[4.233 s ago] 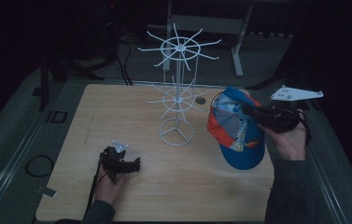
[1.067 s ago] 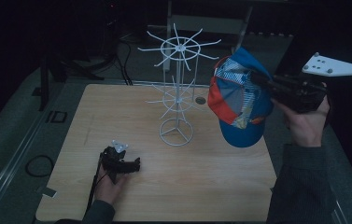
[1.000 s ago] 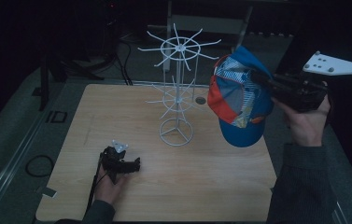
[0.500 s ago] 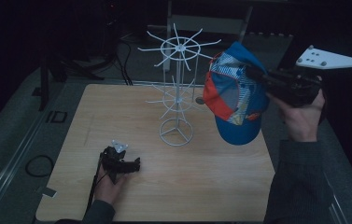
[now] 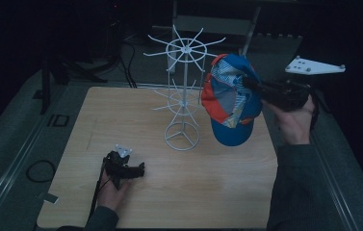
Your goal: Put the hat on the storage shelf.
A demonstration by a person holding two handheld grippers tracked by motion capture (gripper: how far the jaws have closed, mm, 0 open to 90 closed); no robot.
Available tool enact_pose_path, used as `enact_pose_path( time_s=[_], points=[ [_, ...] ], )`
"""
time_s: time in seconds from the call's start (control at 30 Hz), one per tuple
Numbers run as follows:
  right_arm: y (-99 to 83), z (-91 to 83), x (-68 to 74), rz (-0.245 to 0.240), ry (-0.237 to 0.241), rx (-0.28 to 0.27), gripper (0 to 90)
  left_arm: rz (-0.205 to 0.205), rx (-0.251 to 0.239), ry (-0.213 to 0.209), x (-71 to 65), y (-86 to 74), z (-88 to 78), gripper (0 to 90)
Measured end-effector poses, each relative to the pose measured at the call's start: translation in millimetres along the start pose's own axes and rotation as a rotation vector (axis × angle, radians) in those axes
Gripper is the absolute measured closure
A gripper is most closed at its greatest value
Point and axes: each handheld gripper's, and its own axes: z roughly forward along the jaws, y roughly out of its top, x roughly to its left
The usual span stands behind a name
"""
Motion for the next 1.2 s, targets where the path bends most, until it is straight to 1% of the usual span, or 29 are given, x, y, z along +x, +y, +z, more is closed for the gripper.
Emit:
enact_pose_path(
  time_s=[0.17, 0.27, 0.33, 0.37, 0.4, 0.43, 0.5, 0.53, 0.57, 0.6, 0.67, 0.83, 0.97, 1.13, 1.2],
  points=[
    [-9.1, 9.4, -4.0, 0.02, 0.006, 0.05, 87.3, -0.001, 0.003, -0.001, 0.0, 0.0, -0.2, 2.4],
    [-12.9, 13.2, -5.3, 0.027, 0.009, 0.071, 85.8, 0.0, 0.004, -0.001, 0.0, 0.1, -0.3, 2.4],
    [-16.0, 16.3, -6.3, 0.029, 0.004, 0.091, 81.5, 0.001, 0.004, -0.001, 0.1, 0.1, -0.3, 2.4],
    [-17.7, 18.1, -6.2, 0.026, -0.009, 0.108, 77.5, 0.0, 0.004, -0.001, 0.0, 0.0, -0.3, 2.4],
    [-18.6, 18.9, -5.9, 0.019, -0.017, 0.117, 75.8, 0.0, 0.004, -0.001, 0.0, 0.0, -0.3, 2.4],
    [-19.9, 19.9, -5.3, 0.008, -0.023, 0.128, 72.1, 0.0, 0.004, -0.001, 0.0, 0.0, -0.3, 2.4],
    [-21.6, 20.9, -4.1, -0.002, -0.033, 0.138, 65.1, 0.002, 0.005, -0.001, 0.1, 0.1, -0.4, 2.4],
    [-22.1, 21.0, -3.8, -0.005, -0.035, 0.142, 62.8, 0.002, 0.005, -0.001, 0.1, 0.1, -0.4, 2.4],
    [-22.1, 21.0, -3.8, -0.005, -0.035, 0.142, 62.8, 0.002, 0.005, -0.001, 0.1, 0.1, -0.4, 2.4],
    [-22.8, 21.1, -3.2, -0.009, -0.038, 0.149, 59.1, 0.001, 0.004, -0.001, 0.1, 0.0, -0.3, 2.4],
    [-24.6, 21.0, -2.5, -0.018, -0.067, 0.164, 51.9, 0.0, 0.004, -0.001, 0.0, 0.0, -0.3, 2.4],
    [-29.9, 20.1, -3.3, -0.02, -0.102, 0.174, 44.6, 0.002, 0.005, -0.002, 0.1, 0.1, -0.4, 2.4],
    [-37.8, 20.6, -3.9, -0.014, -0.128, 0.198, 38.0, 0.0, 0.004, -0.001, 0.0, 0.0, -0.3, 2.4],
    [-45.1, 21.4, -2.5, -0.012, -0.146, 0.218, 33.8, -0.001, 0.004, -0.001, 0.0, 0.1, -0.2, 2.4],
    [-52.9, 21.7, -1.9, -0.011, -0.163, 0.235, 31.0, -0.001, 0.003, -0.001, 0.0, 0.1, -0.2, 2.4]
  ],
)
